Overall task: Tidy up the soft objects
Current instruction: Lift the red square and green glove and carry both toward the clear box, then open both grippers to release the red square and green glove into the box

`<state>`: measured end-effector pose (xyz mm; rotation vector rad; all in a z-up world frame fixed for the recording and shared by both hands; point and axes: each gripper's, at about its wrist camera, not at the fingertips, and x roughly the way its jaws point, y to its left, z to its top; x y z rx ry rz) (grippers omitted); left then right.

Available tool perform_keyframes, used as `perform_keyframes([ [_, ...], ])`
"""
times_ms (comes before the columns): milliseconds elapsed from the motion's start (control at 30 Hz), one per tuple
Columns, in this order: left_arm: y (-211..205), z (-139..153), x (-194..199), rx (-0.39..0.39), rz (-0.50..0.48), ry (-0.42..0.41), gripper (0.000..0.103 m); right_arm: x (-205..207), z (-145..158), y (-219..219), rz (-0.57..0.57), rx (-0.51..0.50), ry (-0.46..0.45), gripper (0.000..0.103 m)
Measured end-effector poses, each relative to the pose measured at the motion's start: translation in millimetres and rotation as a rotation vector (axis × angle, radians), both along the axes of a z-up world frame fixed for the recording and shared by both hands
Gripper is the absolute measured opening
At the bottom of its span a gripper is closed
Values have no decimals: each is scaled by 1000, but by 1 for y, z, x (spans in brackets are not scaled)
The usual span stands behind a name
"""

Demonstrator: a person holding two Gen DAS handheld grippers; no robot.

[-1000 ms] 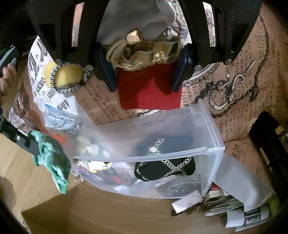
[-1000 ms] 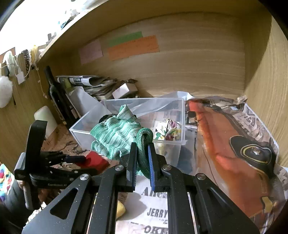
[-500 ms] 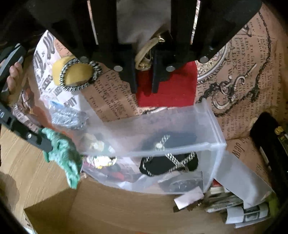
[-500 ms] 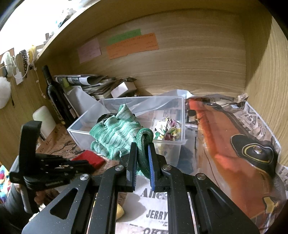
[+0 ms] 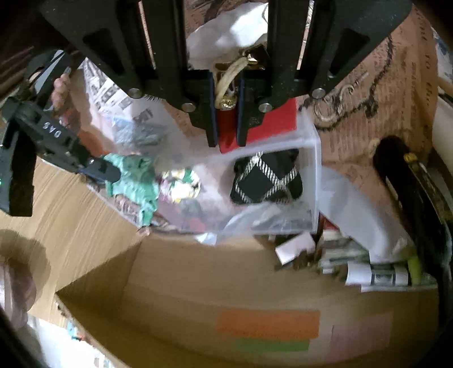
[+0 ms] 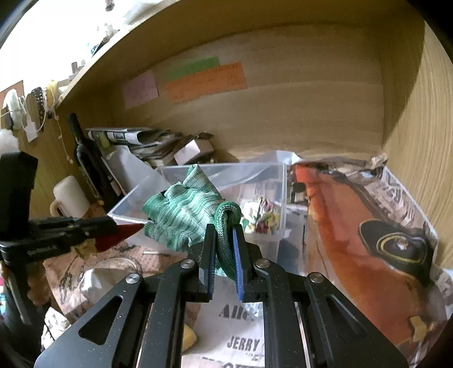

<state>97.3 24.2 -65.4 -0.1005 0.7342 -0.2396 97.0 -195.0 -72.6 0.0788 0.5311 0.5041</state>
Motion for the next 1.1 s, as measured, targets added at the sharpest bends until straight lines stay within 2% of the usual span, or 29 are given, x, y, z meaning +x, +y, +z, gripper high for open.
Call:
perform_keyframes([
  [300, 0, 43, 12, -7, 9, -94, 12, 17, 19, 9, 5, -13, -56, 10],
  [500, 2, 56, 40, 0, 47, -125, 12, 44, 19, 17, -2, -35, -38, 10],
  [600, 6, 53, 58, -5, 76, -112, 12, 58, 13, 25, -1, -58, -10, 10],
  [800, 7, 26, 95, 0, 111, -53, 12, 76, -1, 40, 17, -118, 45, 10],
  [1100, -4, -18, 128, 44, 103, 48, 12, 88, -17, 51, 30, -185, 106, 12],
])
